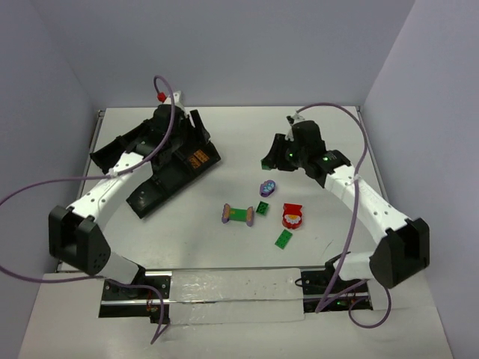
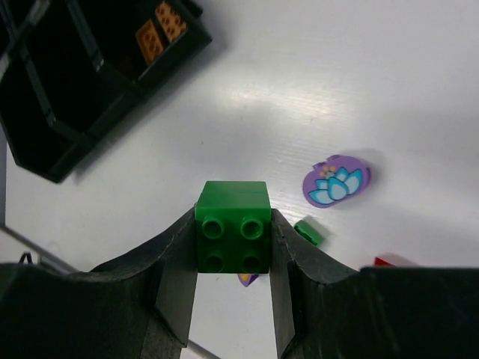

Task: Sort the legos into containers by color

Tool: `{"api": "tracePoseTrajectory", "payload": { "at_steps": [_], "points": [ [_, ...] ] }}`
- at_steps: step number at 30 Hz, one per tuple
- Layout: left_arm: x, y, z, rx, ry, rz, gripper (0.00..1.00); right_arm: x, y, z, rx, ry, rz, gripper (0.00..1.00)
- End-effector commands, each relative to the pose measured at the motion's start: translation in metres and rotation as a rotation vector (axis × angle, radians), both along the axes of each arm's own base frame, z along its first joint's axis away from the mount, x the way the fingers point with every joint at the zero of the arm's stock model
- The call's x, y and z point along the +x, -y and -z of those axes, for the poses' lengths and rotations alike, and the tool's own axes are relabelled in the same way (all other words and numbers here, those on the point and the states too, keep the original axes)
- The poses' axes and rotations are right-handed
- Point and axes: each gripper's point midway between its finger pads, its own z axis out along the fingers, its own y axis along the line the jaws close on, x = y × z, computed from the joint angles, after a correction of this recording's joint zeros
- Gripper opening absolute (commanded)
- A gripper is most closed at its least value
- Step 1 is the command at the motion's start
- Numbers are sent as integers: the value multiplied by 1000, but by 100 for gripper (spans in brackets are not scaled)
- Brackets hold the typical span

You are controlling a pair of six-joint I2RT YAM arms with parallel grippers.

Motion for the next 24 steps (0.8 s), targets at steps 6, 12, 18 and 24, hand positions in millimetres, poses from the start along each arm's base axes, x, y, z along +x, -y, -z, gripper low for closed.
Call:
{"api": "tracePoseTrajectory", "payload": {
  "at_steps": [6,12,18,24],
  "points": [
    [-17,-20,-6,-34,-10,-93,72,36,-47,54,-267,-77,-27,0],
    [-21,-22,-8,-45,-8,-106,73,59,-56,101,-388,-121,46,1],
    [-22,-19,2,-49,-33,-96,73,61,-67,133,-413,-153,46,10],
    [-22,-16,10,-53,-52,-87,73,59,-70,156,-429,-185,40,13]
  ]
}}
